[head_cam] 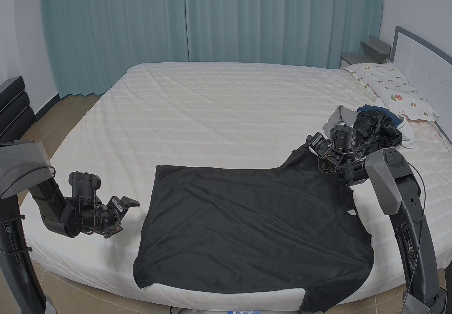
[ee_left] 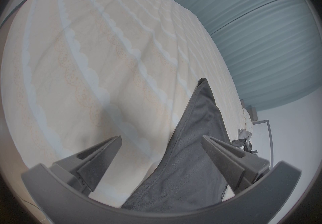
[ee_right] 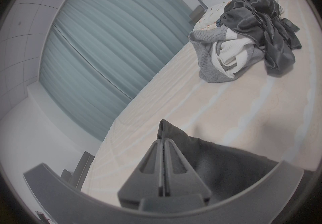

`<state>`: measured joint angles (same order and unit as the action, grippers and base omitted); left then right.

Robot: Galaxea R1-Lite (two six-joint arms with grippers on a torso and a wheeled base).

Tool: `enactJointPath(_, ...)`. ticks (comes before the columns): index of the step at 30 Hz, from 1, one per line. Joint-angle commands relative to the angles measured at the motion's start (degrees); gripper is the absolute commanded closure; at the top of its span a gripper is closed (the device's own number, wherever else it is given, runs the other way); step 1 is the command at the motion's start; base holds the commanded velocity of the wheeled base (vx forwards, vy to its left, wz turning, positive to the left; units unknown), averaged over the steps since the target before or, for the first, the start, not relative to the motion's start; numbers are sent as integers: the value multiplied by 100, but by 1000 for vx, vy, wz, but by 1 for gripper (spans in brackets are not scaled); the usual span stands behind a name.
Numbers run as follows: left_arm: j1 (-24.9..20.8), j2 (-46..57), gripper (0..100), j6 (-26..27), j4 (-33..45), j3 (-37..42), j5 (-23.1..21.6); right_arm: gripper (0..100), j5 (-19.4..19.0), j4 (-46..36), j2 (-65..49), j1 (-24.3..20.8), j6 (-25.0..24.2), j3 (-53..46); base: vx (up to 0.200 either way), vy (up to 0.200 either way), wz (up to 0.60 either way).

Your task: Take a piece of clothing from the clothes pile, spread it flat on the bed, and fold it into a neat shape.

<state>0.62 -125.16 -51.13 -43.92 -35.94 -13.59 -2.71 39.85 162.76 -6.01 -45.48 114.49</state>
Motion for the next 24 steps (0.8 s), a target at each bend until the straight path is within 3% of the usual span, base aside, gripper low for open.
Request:
enactJointPath(1,-1,-17,0,-3,-2,-1,6,0,-11,278,54,-23,75,10,0,0,0)
enactJointPath(9,-1,-17,0,6,-2,-1,6,0,-81,-294,-297,258,461,-217,0,0,0)
enactJointPath(15,-9,-17,0,-3,-2,-1,6,0,-573,-329,-614,522,1059,-1254,0,0,0)
enactJointPath(24,-9,-17,0,6,-2,-1,6,0,-635,-320,-491,636,1375,-1439,0,0,0)
